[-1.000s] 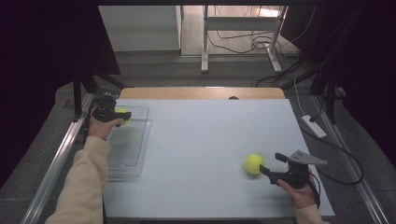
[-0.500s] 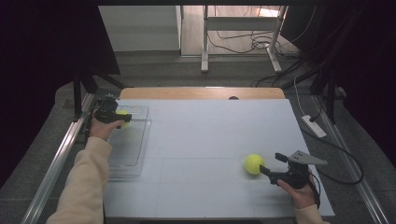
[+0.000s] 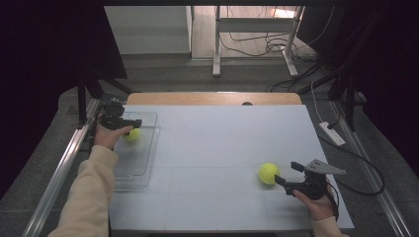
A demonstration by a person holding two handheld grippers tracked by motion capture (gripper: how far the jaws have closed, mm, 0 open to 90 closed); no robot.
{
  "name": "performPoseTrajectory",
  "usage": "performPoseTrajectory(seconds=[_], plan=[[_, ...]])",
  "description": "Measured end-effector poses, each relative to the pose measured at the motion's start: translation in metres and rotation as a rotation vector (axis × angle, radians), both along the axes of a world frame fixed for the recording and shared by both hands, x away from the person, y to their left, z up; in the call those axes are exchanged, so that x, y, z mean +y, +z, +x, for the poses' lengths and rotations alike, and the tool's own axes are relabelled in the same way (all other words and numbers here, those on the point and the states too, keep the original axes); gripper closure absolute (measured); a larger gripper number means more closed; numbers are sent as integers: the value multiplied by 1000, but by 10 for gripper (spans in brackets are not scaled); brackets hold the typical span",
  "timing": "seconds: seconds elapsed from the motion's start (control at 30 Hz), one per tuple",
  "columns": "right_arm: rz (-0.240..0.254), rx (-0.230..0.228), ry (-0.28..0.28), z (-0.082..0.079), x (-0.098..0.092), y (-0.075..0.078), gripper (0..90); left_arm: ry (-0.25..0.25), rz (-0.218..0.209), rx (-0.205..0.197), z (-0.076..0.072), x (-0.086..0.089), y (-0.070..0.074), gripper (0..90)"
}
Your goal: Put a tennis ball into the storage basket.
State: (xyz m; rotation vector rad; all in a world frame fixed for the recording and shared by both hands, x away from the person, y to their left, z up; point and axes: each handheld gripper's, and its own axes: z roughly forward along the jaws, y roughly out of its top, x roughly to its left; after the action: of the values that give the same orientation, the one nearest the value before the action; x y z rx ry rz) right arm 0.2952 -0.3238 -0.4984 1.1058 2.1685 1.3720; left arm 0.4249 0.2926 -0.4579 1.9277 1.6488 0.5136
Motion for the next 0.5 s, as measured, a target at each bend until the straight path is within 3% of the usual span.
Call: performPoseTrajectory(seconds=[0.33,0.5], plan=[[6,-1,-1,0,0,0,107,-39,-112,-72,-17,1,10,93],[14,2,-3,1,0,0,107,-63,-123,-88,-23,-2,13,88]])
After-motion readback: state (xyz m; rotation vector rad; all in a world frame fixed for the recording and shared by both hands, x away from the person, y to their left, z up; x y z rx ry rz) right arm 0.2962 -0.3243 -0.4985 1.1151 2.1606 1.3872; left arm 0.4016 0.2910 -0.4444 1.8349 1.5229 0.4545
